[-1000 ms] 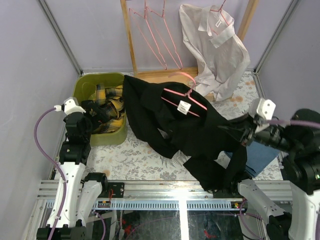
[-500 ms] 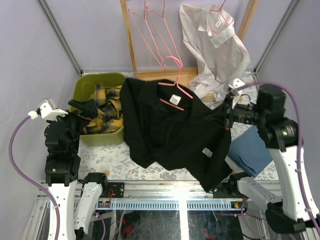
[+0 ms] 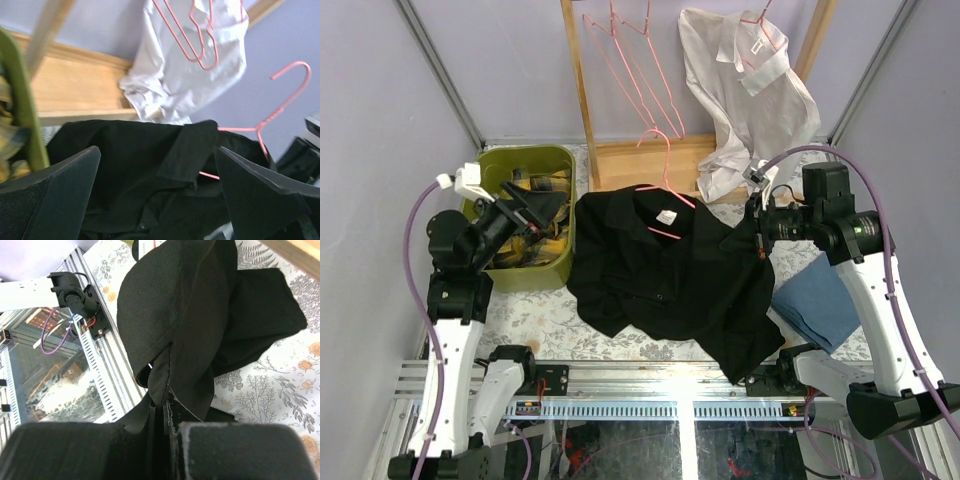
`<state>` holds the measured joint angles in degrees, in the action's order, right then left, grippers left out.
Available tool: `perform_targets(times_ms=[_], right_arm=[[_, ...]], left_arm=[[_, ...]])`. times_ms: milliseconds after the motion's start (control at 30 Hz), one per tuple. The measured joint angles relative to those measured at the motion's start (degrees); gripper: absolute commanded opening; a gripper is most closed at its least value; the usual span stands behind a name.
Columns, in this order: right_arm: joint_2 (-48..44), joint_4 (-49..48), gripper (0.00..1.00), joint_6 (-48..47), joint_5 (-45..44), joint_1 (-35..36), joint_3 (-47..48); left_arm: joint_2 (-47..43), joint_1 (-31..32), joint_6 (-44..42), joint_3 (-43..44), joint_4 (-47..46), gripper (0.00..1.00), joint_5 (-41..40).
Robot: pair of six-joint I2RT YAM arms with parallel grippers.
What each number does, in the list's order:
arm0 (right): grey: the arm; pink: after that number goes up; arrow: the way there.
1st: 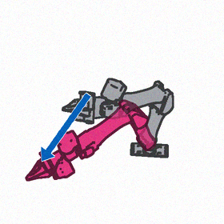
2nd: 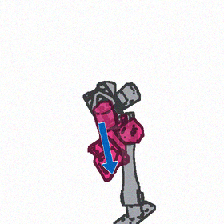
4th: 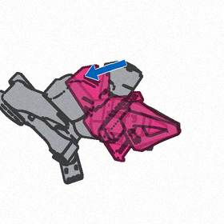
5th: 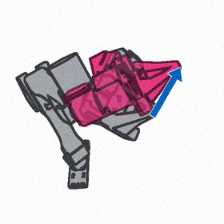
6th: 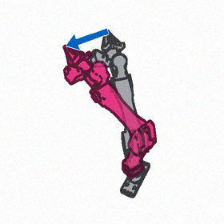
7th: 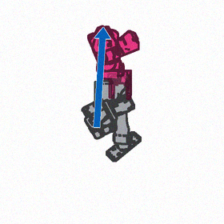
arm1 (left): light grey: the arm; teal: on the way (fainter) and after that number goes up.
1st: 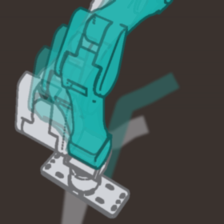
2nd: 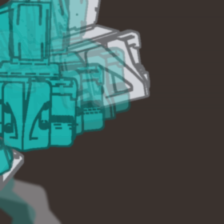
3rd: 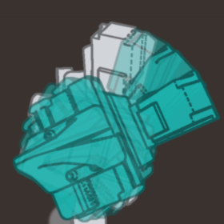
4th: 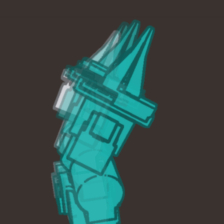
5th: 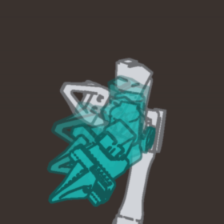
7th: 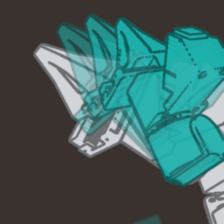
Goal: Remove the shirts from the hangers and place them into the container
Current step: Pick up the hanger from the clothesline.
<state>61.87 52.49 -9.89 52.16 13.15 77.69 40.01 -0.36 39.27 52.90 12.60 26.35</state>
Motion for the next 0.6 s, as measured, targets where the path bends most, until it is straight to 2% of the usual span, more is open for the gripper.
perform_targets(times_ms=[167, 267, 467, 600], right_arm=[[2.6, 2.6, 0.00, -0.5, 0.0, 0.3, 0.0], [4.1, 2.8, 0.00, -0.4, -0.2, 0.9, -0.2], [5.7, 4.4, 0.00, -0.1, -1.7, 3.1, -0.3], [6.5, 5.6, 0.00, 0.0, -3.4, 5.5, -0.3]], left_arm=[[4.5, 2.3, 2.8, -1.1, -6.0, 0.93, 9.5], [6.6, 9.5, 2.6, -0.8, -7.9, 0.92, 11.0], [8.9, 28.4, -2.4, -0.3, -9.4, 0.89, 3.8], [9.7, 32.3, -5.9, 0.2, -11.5, 0.87, -1.0]])
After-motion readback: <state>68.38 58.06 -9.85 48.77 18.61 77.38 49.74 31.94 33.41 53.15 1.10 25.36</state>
